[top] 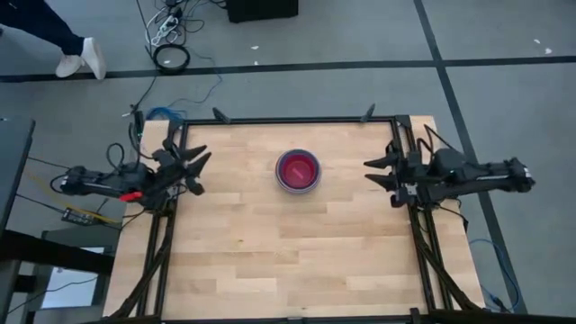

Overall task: Nest bowls inside each other
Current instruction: Return to Home Position

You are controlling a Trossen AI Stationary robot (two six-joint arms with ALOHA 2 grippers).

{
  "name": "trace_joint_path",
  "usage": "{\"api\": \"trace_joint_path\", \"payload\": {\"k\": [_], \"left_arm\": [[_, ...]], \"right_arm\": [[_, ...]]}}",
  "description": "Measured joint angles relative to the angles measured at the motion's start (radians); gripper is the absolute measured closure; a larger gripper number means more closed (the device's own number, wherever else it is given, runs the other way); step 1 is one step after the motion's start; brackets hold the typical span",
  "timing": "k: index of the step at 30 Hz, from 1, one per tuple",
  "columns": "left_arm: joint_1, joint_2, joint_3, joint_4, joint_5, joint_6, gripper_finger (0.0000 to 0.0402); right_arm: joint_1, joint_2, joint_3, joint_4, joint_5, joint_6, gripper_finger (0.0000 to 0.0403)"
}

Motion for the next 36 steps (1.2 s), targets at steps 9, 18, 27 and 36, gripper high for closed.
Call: {"api": "trace_joint_path", "payload": {"k": [9, 18, 27, 36], "left_arm": [[0.003, -0.114, -0.125, -0.010, 0.000, -0.037, 0.0273], [-0.009, -0.194, -0.241, -0.093, 0.011, -0.134, 0.0273], [-0.017, -0.145, -0.279, -0.056, -0.027, -0.108, 0.0273], [-0.023, -0.091, -0.281, -0.052, 0.002, -0.133, 0.0273]], "right_arm": [[-0.032, -0.015, -0.129, 0.067, -0.012, 0.010, 0.0249], [-0.015, -0.040, -0.382, 0.381, -0.020, 0.051, 0.0249], [0.003, -0.036, -0.395, 0.303, -0.011, 0.070, 0.0249], [0.003, -0.035, -0.395, 0.277, -0.011, 0.077, 0.0249]]}}
